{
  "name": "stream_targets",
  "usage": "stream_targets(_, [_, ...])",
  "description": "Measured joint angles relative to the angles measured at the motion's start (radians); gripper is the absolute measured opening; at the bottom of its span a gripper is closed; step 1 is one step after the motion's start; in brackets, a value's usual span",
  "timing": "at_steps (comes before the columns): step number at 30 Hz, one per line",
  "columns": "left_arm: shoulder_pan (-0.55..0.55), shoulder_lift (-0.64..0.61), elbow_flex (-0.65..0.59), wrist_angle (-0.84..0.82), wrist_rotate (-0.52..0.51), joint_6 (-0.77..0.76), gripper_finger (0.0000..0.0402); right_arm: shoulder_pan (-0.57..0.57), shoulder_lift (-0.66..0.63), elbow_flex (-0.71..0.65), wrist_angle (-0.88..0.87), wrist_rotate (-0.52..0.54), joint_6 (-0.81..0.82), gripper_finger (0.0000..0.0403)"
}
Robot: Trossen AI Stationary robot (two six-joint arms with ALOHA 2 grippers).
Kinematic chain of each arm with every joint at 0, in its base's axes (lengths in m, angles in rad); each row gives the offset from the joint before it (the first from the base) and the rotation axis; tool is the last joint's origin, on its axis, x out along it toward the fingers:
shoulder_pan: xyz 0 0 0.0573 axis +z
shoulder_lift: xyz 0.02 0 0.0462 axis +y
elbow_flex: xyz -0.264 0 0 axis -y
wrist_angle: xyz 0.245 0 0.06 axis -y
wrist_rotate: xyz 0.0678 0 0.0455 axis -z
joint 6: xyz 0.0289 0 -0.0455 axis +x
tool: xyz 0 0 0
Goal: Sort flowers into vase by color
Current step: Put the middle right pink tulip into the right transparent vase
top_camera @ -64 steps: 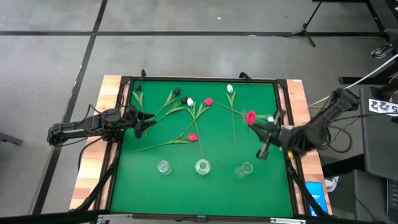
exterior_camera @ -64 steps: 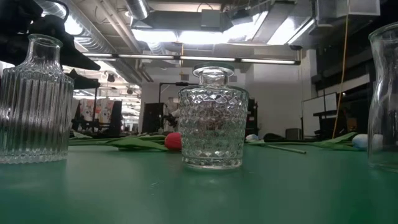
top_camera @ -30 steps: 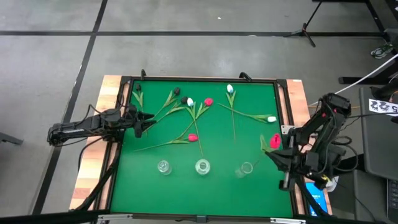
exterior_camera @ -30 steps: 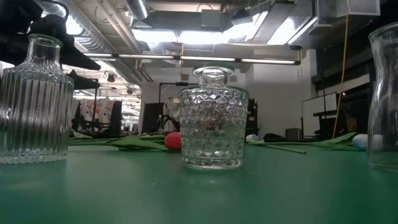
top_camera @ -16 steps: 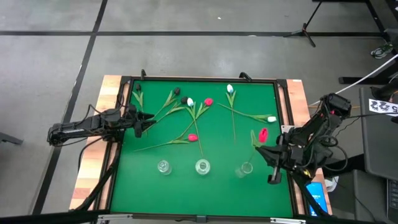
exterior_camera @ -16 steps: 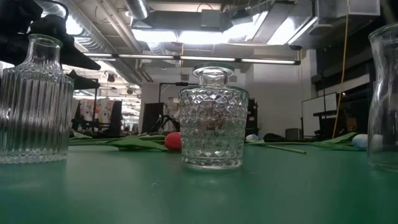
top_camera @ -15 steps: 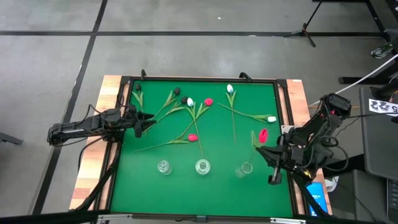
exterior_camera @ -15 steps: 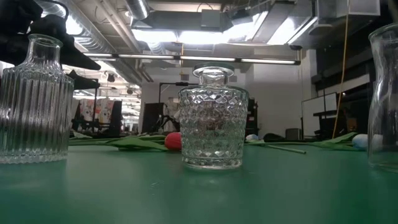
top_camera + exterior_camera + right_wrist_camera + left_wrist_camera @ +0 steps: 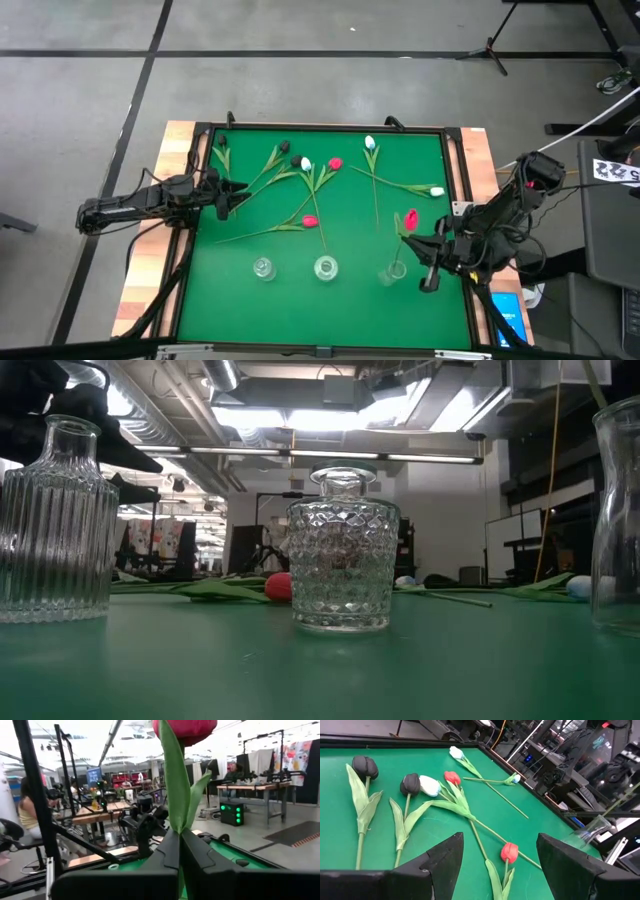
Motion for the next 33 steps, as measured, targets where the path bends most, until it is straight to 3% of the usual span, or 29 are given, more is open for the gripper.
stream_targets(12, [0.0,0.0,0.0,0.0,-0.003,-0.009,0.0246,0.014,0.008,-0.053,-0.002,-0.119,0.029,0.0004])
stream_targets(23, [0.0,0.0,0.0,0.0,-0.011,-0.01,0.0246,0.116,0.008,-0.057,-0.054,0.087,0.016,0.0018])
stream_targets(33, [0.0,0.0,0.0,0.0,-0.014,-0.013,0.0246,0.114,0.008,-0.057,-0.22,0.189,0.201,0.0052])
